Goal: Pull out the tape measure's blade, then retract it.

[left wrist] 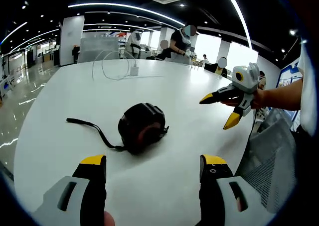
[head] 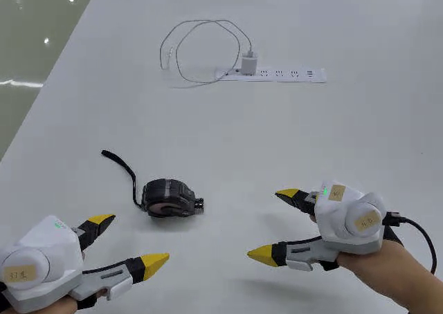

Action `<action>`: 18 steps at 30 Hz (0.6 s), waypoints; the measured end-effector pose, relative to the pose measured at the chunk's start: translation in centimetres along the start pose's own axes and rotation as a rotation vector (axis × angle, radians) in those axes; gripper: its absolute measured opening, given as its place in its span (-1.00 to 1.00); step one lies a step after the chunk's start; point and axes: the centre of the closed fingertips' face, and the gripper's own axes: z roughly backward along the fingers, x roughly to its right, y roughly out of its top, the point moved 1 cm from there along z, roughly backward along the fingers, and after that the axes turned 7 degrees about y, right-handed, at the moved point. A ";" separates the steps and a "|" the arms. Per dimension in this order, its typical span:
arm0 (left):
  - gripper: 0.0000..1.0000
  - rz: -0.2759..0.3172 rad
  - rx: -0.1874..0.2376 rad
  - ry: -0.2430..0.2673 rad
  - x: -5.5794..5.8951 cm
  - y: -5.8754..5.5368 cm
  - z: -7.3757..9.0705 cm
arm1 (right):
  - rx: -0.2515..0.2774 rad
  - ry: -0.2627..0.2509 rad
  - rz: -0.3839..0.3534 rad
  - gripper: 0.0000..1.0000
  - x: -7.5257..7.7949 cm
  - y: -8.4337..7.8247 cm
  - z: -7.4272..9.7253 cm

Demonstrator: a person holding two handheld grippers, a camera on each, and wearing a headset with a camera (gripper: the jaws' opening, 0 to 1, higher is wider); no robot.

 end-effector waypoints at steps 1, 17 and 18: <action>0.48 -0.001 -0.002 0.000 0.0 -0.1 0.1 | 0.006 -0.006 -0.003 0.47 -0.1 -0.1 0.2; 0.50 -0.023 -0.010 -0.011 0.0 -0.9 1.6 | 0.013 -0.044 -0.019 0.61 -1.1 -1.3 2.0; 0.50 -0.025 -0.011 -0.011 0.1 -0.9 1.7 | 0.013 -0.045 -0.022 0.61 -1.1 -1.4 2.1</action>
